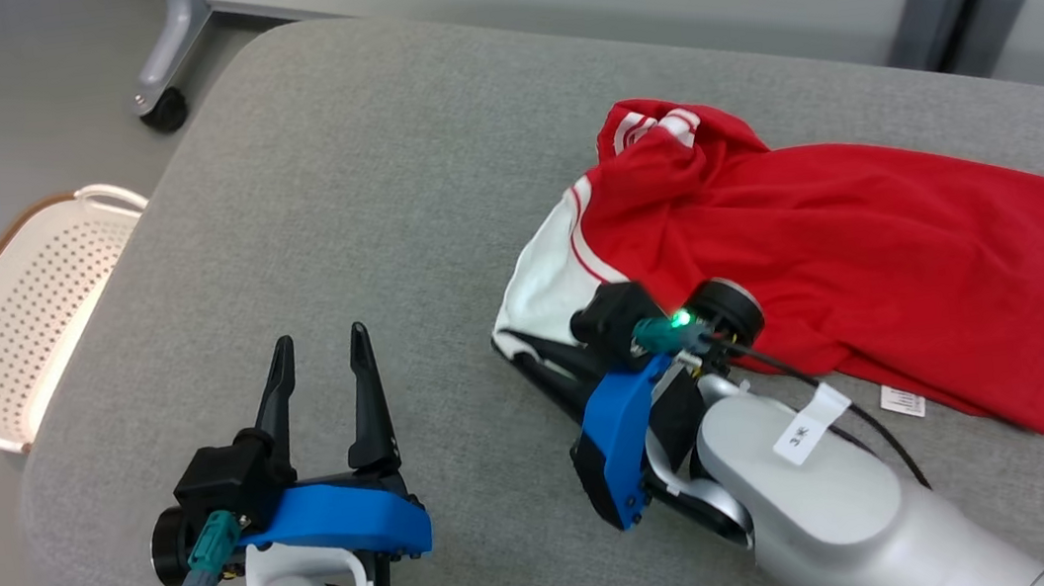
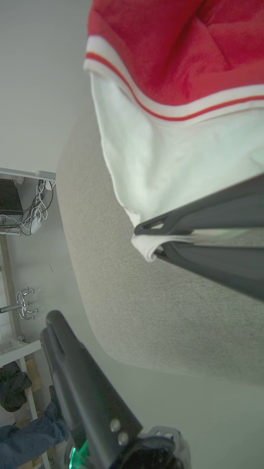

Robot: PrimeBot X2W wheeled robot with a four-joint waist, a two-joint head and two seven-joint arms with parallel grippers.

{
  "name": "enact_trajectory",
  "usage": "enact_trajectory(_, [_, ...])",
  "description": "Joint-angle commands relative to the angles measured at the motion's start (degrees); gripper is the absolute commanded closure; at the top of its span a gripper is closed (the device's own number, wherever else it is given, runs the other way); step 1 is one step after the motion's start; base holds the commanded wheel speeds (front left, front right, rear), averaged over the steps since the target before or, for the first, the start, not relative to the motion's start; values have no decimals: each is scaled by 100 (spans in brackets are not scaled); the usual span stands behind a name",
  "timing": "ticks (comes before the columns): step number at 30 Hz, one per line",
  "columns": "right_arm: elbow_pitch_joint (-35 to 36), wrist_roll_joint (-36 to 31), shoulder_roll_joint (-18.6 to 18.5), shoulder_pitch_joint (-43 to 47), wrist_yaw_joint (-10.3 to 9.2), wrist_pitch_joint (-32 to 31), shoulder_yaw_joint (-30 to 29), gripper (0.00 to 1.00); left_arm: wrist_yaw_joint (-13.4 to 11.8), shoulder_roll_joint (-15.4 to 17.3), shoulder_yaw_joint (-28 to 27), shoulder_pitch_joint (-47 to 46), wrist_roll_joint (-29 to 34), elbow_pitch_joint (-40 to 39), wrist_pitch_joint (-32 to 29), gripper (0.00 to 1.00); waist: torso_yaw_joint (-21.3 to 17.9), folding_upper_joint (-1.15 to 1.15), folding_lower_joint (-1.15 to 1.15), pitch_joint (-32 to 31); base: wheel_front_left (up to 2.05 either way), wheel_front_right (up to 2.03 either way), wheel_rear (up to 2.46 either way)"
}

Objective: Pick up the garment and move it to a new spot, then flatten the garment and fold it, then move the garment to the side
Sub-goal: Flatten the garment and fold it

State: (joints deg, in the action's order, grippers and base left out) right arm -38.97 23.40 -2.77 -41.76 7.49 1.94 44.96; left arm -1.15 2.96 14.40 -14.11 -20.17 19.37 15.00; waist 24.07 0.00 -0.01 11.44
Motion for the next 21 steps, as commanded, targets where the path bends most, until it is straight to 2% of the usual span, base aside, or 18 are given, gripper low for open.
enact_trajectory(1, [-100,27,-25,95,1,-55,169,100,-29,-12,-1,97,-35,-47,26,0,109,0,1,81,0,0,0])
enact_trajectory(9, [-537,249,-20,51,1,-62,887,99,-87,-12,34,119,-138,-135,26,0,142,0,1,163,0,0,0])
enact_trajectory(10, [-557,264,-21,34,1,-29,970,71,-85,-13,43,112,-146,-138,26,0,125,0,1,165,0,0,0])
enact_trajectory(11, [-557,264,-21,34,1,-29,970,71,-85,-13,43,112,-146,-138,26,0,125,0,1,165,0,0,0])
enact_trajectory(12, [-565,305,-20,25,1,-1,1051,46,-86,-12,48,102,-137,-139,26,0,101,0,1,163,0,0,0])
enact_trajectory(13, [-556,340,-20,38,2,29,1159,0,-91,-12,52,89,-132,-136,26,0,75,0,1,156,0,0,0])
enact_trajectory(17, [-436,583,-24,85,1,179,1408,0,-100,-12,50,68,-91,-118,26,0,-89,0,1,89,0,0,0])
enact_trajectory(21, [-285,713,-21,16,1,465,1343,0,-77,-7,16,82,-34,-90,27,0,-349,0,1,-26,0,0,0])
